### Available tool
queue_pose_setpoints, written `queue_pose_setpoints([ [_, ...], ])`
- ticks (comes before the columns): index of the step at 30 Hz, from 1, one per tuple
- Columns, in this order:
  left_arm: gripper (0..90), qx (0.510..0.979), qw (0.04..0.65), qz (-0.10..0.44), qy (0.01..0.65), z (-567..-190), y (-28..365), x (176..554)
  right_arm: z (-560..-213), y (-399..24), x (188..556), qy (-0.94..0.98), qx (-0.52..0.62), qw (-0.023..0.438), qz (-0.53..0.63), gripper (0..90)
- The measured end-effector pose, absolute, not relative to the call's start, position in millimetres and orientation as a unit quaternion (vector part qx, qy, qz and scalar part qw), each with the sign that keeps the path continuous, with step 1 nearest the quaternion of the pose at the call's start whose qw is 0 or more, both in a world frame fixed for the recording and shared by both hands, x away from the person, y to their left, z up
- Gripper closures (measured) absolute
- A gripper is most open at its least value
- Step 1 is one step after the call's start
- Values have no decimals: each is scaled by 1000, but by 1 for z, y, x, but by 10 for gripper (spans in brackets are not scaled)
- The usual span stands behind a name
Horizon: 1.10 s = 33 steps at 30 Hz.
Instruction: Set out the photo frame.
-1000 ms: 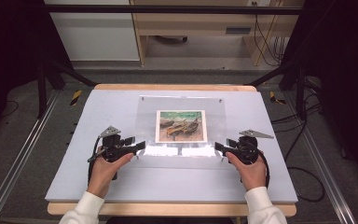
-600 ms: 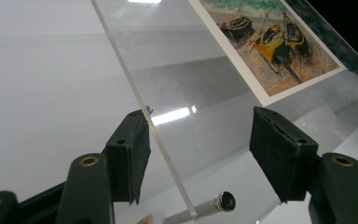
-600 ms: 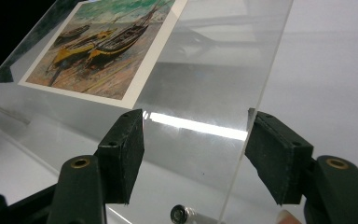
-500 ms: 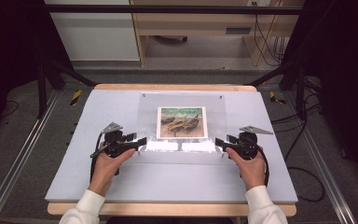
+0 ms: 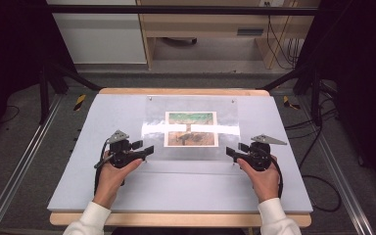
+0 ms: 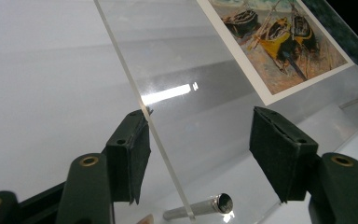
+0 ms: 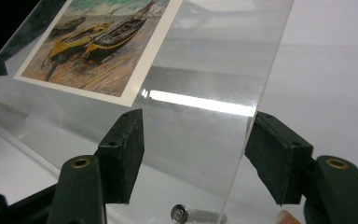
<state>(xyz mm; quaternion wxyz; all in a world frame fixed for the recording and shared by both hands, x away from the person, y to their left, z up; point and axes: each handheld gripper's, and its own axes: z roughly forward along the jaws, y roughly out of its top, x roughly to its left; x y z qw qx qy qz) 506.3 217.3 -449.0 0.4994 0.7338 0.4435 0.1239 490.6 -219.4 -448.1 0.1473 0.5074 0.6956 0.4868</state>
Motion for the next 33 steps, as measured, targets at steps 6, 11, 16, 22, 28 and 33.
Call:
queue_pose_setpoints([
  [6,387,738,496,132,438,-448,216,501,-448,-220,484,701,499,156,486,386],
  [11,410,736,498,136,438,-447,217,498,-448,-220,479,704,495,163,483,400],
  [16,422,734,499,134,441,-447,218,498,-448,-220,478,703,495,163,484,412],
  [22,423,736,497,138,438,-447,217,496,-448,-221,476,701,495,163,486,424],
  [28,435,739,494,142,436,-446,218,494,-447,-221,473,704,493,168,483,440],
  [33,445,739,492,143,437,-445,218,492,-447,-221,471,706,491,171,481,452],
])
